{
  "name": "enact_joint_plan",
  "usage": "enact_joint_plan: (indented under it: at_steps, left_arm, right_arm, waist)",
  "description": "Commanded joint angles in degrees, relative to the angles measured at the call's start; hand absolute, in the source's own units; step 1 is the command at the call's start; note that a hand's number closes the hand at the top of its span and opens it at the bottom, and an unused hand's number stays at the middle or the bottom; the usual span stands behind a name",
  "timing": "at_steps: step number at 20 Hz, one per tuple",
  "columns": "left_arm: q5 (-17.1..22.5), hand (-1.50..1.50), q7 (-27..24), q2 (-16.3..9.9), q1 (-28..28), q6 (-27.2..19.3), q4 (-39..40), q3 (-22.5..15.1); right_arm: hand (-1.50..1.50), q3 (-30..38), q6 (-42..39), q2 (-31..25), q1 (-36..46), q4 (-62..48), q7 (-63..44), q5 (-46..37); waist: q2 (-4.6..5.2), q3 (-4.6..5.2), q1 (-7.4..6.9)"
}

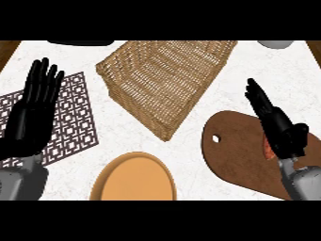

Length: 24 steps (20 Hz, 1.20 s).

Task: Pick the sweet potato from the cutting board and place it in the basket

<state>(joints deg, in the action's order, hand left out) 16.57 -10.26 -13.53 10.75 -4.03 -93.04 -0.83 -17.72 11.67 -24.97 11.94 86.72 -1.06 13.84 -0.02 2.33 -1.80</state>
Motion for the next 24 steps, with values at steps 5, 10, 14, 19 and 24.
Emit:
enact_joint_plan:
  at_steps: [5, 10, 14, 19, 24]
  left_arm:
    - [-7.3, 0.00, 3.6, -9.0, -1.0, 4.2, 4.1, -2.1]
    - [-8.9, 0.00, 10.6, -8.4, -0.7, 5.9, 2.5, -7.4]
    - [-11.2, 0.00, 11.1, -5.9, -0.7, 3.3, 2.2, -8.2]
    - [-7.5, 0.00, 11.3, -9.5, -1.0, 7.1, 1.9, -4.3]
    - [-9.5, 0.00, 11.0, -8.4, -2.7, 5.7, 1.9, -5.6]
  right_arm:
    - [1.50, 16.7, -6.2, -7.6, -1.2, -6.1, 5.4, 10.2]
    - [-1.50, 8.5, -7.8, 2.3, -0.3, -7.3, 24.0, 2.2]
    - [-1.50, 3.9, 11.2, 7.0, -0.9, -7.1, 16.3, -11.5]
    - [-1.50, 5.1, 17.7, -4.5, 1.5, -2.7, -2.5, -22.2]
    - [-1.50, 5.3, 12.1, -18.5, 2.9, 2.3, -21.3, -30.6]
  waist:
    - [0.36, -2.52, 2.77]
    - [0.20, -2.47, 1.11]
    - [-0.04, -2.31, 1.61]
    - [-0.45, -2.08, 2.12]
    - [-0.92, -1.84, 3.09]
